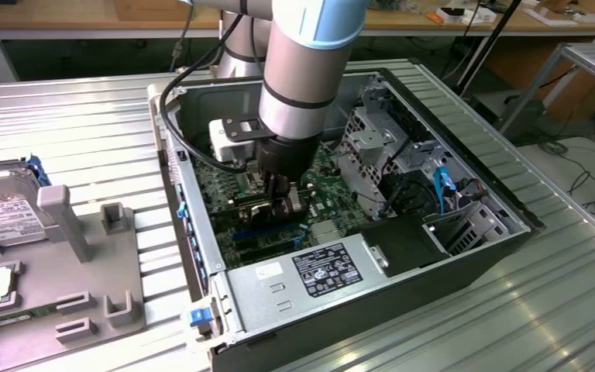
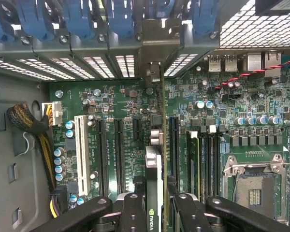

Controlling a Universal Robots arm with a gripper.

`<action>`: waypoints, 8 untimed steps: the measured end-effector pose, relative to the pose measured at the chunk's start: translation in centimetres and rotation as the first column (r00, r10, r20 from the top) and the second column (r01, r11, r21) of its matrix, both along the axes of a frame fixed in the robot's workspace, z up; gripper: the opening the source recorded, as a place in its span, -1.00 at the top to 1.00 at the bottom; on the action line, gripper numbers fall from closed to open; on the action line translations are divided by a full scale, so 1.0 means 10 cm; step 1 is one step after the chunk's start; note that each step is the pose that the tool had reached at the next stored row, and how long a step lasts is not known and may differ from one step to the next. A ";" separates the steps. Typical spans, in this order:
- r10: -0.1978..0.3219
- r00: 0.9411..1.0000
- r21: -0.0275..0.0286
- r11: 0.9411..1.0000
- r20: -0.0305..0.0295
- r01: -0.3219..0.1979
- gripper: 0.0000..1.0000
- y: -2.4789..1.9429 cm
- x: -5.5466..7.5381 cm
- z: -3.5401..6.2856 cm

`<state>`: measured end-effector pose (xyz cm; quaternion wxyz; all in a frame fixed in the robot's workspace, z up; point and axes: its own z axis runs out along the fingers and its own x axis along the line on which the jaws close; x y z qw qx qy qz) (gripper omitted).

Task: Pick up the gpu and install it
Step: 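Insert the gpu into the slot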

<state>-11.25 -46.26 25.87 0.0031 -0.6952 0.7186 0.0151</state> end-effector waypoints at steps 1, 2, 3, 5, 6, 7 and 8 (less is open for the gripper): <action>0.001 1.000 0.000 1.000 0.000 -0.001 0.46 0.001 0.00 0.000; 0.002 1.000 0.000 1.000 0.000 -0.002 0.46 0.001 0.00 0.000; 0.004 1.000 0.000 1.000 0.000 -0.004 0.46 0.003 0.00 0.000; 0.005 1.000 0.000 1.000 0.000 -0.005 0.46 0.020 0.00 0.000; 0.005 1.000 0.000 1.000 0.000 -0.005 0.46 0.020 0.00 0.001; 0.006 1.000 0.000 1.000 0.000 -0.006 0.46 0.020 0.00 0.000; 0.006 1.000 0.000 1.000 0.000 -0.006 0.46 0.020 0.00 0.000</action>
